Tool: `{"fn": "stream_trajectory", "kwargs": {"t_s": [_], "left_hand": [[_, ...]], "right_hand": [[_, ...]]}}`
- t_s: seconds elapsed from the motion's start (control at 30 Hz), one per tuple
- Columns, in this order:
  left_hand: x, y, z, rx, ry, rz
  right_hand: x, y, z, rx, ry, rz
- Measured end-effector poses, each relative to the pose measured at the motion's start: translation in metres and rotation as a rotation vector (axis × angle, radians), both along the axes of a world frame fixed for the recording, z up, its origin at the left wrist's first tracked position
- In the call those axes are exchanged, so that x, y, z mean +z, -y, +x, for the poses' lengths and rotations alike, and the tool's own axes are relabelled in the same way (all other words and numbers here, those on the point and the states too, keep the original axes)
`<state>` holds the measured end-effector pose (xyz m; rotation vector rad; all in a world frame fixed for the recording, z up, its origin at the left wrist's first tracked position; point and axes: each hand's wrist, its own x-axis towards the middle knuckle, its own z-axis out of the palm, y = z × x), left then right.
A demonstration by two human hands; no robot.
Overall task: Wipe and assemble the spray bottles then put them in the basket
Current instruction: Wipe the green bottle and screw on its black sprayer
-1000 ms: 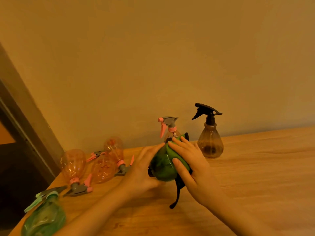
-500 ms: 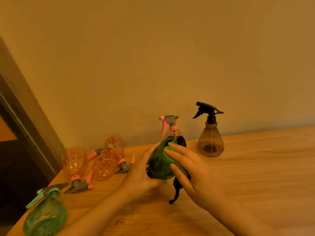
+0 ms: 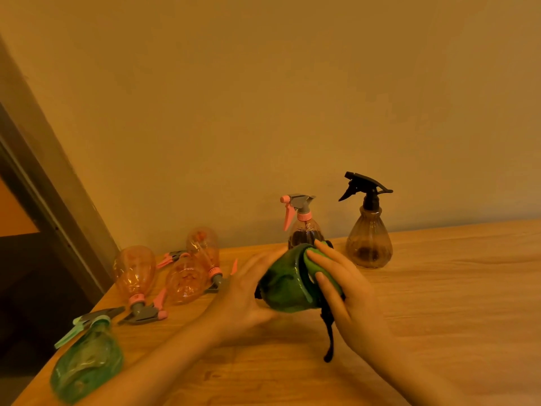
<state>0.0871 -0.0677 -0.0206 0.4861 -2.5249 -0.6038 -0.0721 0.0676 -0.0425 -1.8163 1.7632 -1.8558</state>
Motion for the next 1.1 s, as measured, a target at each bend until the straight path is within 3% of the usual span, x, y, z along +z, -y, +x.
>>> {"fn": "stream_trajectory", "kwargs": {"t_s": [0.23, 0.4, 0.53, 0.8, 0.97, 1.1], "left_hand": [[0.002, 0.008, -0.004, 0.049, -0.072, 0.132], [0.004, 0.024, -0.003, 0.113, 0.072, 0.006], [0.013, 0.025, -0.006, 0.123, 0.258, -0.113], [0.04, 0.011, -0.044, 0.023, 0.492, -0.37], [0.055, 0.007, -0.082, -0.079, 0.652, -0.623], [0.065, 0.011, -0.108, -0.135, 0.78, -0.708]], "right_hand": [[-0.007, -0.006, -0.003, 0.069, 0.003, 0.085], [-0.03, -0.014, -0.02, 0.055, -0.044, 0.207], [-0.044, -0.021, -0.043, -0.062, 0.078, 0.32], [-0.052, -0.033, -0.087, -0.202, 0.057, 0.257], [-0.058, -0.037, -0.096, -0.249, 0.208, 0.239], [-0.058, -0.041, -0.099, -0.267, 0.32, 0.218]]}}
